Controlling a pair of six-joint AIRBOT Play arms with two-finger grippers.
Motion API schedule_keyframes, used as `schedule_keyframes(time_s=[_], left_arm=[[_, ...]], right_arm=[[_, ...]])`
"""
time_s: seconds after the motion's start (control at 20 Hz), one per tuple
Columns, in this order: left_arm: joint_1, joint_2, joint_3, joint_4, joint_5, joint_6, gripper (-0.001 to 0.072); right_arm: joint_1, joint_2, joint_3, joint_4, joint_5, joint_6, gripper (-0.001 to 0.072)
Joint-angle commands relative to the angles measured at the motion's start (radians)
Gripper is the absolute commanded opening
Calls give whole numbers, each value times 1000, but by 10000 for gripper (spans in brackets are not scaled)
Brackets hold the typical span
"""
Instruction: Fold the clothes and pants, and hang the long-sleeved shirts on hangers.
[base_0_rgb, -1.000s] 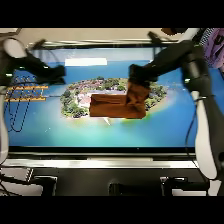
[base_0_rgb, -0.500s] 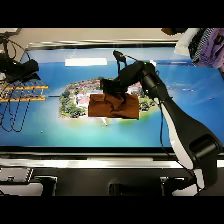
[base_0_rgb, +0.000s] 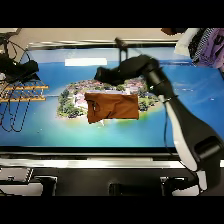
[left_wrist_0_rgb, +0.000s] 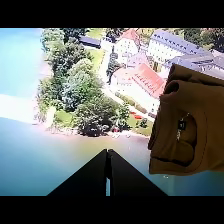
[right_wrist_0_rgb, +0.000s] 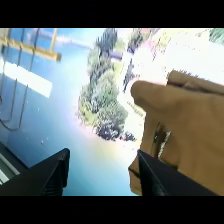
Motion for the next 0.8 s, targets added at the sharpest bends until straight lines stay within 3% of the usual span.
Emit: schedule_keyframes(time_s=[0.0, 0.05, 0.25, 0.45, 0.75], left_arm=[[0, -2, 0, 0, 0, 0, 12], [0, -2, 0, 0, 0, 0, 12], [0, -2, 0, 1, 0, 1, 12], [0, -3, 0, 5, 0, 1, 12], [0, -21, 0, 5, 1, 0, 13]], right_arm=[[-152, 61, 44, 9, -98, 24, 506], [-228, 68, 44, 10, -157, 15, 558], [-501, 42, -4, 20, -344, -85, 577], [-644, 1, -231, 166, -327, -200, 583], [-578, -108, -471, 246, -264, -348, 583]])
